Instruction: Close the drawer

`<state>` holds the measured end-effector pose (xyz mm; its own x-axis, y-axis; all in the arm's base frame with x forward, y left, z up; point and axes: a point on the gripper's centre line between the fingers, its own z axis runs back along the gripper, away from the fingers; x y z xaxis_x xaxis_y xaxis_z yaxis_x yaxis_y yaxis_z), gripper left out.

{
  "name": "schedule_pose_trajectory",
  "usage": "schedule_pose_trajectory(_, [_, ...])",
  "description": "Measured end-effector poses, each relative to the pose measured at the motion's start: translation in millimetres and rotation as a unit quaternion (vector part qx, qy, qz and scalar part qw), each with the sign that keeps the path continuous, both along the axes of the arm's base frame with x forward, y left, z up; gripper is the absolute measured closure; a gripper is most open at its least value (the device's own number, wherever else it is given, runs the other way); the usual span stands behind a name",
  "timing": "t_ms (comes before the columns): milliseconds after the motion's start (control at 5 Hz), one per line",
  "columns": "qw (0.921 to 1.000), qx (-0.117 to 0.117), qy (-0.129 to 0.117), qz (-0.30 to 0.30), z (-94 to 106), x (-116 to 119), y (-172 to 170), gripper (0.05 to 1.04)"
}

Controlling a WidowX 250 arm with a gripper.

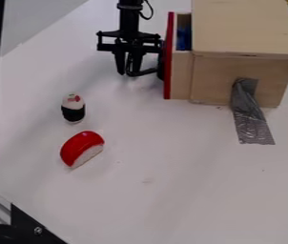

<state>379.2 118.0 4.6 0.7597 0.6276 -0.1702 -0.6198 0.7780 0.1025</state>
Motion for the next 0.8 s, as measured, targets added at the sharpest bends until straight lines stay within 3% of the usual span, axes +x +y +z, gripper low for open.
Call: schedule_pose_trajectory(800, [1.0000,0.006,0.001,-0.005,0.2,0.3,-7.3,0.790])
